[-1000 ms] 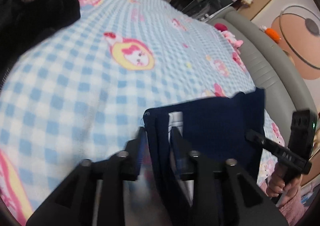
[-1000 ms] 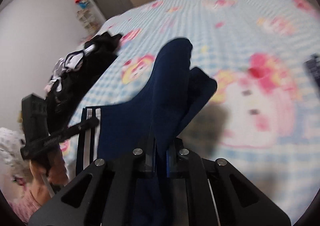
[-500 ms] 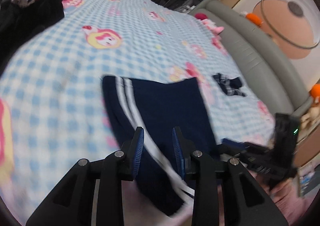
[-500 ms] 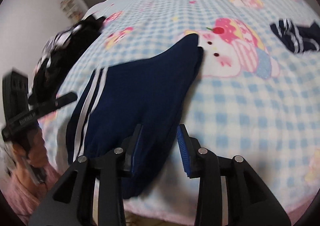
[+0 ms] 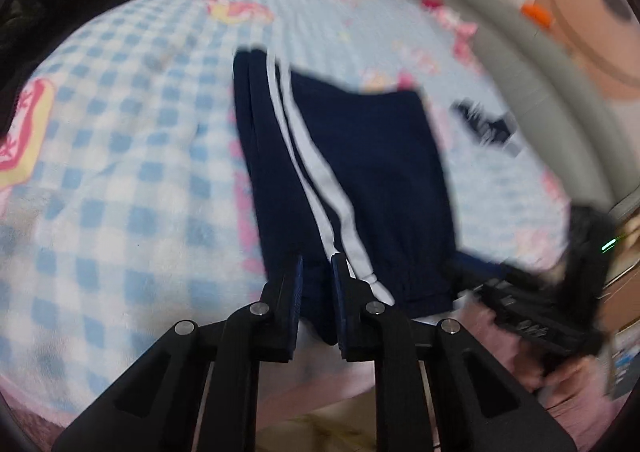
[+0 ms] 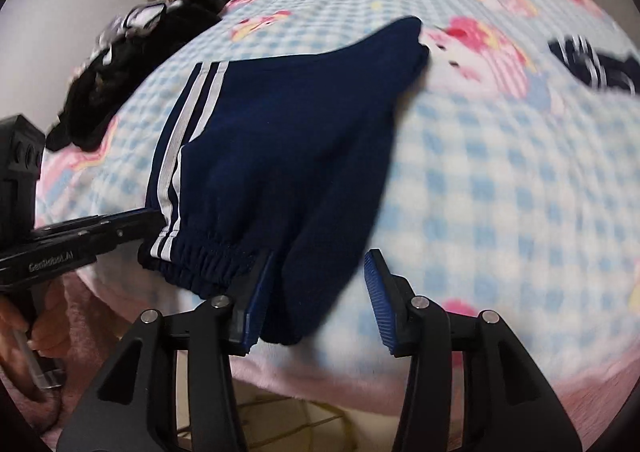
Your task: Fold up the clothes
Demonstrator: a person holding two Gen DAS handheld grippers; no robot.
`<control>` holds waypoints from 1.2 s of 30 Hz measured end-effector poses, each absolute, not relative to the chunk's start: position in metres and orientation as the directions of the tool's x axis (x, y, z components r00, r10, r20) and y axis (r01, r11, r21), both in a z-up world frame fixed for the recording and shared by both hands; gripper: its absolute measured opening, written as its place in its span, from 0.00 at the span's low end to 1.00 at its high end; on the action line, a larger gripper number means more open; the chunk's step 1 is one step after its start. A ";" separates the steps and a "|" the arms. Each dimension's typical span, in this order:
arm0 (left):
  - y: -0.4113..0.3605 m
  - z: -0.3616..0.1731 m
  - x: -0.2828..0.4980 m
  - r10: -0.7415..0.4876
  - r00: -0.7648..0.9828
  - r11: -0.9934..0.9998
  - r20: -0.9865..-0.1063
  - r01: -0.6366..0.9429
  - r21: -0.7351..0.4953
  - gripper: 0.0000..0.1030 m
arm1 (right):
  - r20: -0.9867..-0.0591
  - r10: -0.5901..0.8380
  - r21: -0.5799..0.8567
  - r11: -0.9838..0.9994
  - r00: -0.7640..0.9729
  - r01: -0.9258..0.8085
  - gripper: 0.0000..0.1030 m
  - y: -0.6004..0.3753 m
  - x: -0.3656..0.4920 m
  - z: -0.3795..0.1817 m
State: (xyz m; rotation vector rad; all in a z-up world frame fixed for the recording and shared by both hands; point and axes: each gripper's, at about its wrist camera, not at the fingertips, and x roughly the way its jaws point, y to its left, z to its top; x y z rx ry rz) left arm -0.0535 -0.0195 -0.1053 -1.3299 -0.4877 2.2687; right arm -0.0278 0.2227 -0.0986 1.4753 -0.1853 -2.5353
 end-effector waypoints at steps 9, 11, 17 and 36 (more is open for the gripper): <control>-0.033 -0.139 -0.052 0.718 -0.284 -0.682 -0.636 -0.099 -0.725 0.35 | -0.790 -0.376 0.397 -0.916 -0.485 0.065 0.47 0.238 -0.027 -0.102; -0.030 -0.149 -0.055 0.733 -0.262 -0.664 -0.627 -0.076 -0.744 0.37 | -0.784 -0.397 0.421 -0.905 -0.477 0.062 0.48 0.239 -0.029 -0.108; -0.017 -0.164 -0.062 0.728 -0.252 -0.667 -0.638 -0.046 -0.743 0.46 | -0.763 -0.441 0.470 -0.881 -0.472 0.063 0.53 0.235 -0.031 -0.117; -0.038 -0.146 -0.032 0.688 -0.286 -0.699 -0.667 -0.012 -0.715 0.29 | -0.749 -0.498 0.513 -0.853 -0.436 0.095 0.36 0.222 -0.008 -0.109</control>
